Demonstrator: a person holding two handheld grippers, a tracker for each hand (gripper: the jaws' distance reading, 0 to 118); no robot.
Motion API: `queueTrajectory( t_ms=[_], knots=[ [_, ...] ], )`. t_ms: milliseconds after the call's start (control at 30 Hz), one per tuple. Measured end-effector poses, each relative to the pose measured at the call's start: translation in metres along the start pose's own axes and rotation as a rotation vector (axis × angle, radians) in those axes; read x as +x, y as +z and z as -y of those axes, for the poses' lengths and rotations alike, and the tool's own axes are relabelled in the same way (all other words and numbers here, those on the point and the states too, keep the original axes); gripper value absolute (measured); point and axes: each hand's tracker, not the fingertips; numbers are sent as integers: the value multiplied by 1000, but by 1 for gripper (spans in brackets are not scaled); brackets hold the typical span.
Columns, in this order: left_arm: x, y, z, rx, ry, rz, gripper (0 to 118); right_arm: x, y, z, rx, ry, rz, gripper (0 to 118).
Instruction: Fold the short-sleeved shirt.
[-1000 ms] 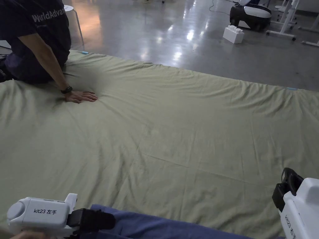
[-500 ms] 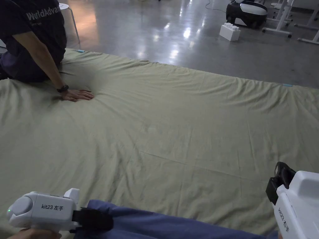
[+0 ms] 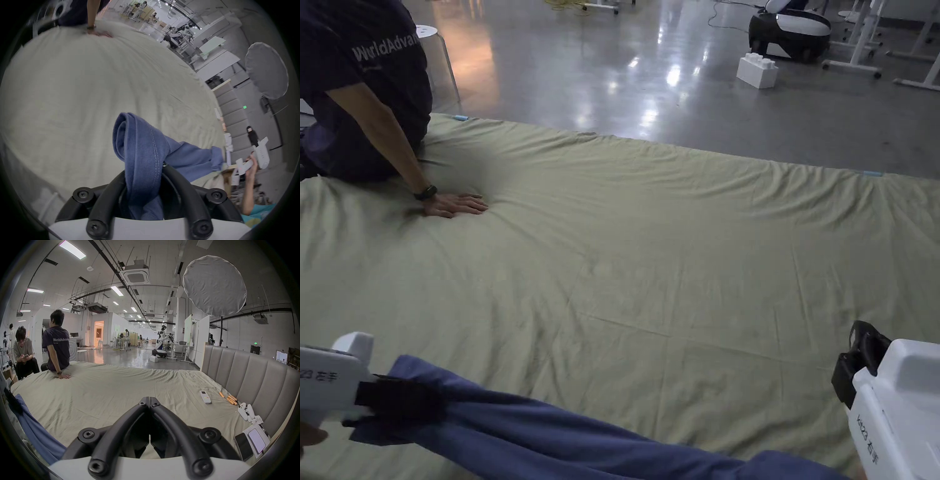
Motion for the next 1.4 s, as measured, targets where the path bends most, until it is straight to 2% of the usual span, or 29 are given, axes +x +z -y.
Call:
queueTrajectory(
  t_ms=[100,267,433,567,667,933,1133,1200,1333,1400],
  knots=[
    [-5,9,-7,-4,-29,-122,12,-1,0,0,4,-2,-6,0],
    [20,2,-4,-32,-100,-175,12,-4,-1,0,6,-17,-14,0],
    [81,-3,13,-65,-123,-49,12,-5,-1,1,8,-20,-21,0],
    [105,-12,15,-83,-113,89,12,-3,1,1,9,-26,-20,0],
    [127,-27,19,-99,-112,118,12,0,2,3,6,-28,-18,0],
    [177,-107,34,-171,-102,60,12,12,6,10,-12,-49,3,0],
    [207,-175,55,-280,-132,-82,12,20,10,13,-24,-57,25,0],
    [210,-187,59,-272,-100,-109,13,22,10,15,-27,-59,31,0],
    [224,-195,67,-277,-144,-151,13,25,10,18,-38,-63,38,0],
    [226,-194,67,-279,-170,-160,17,25,10,19,-41,-65,39,0]
  ],
)
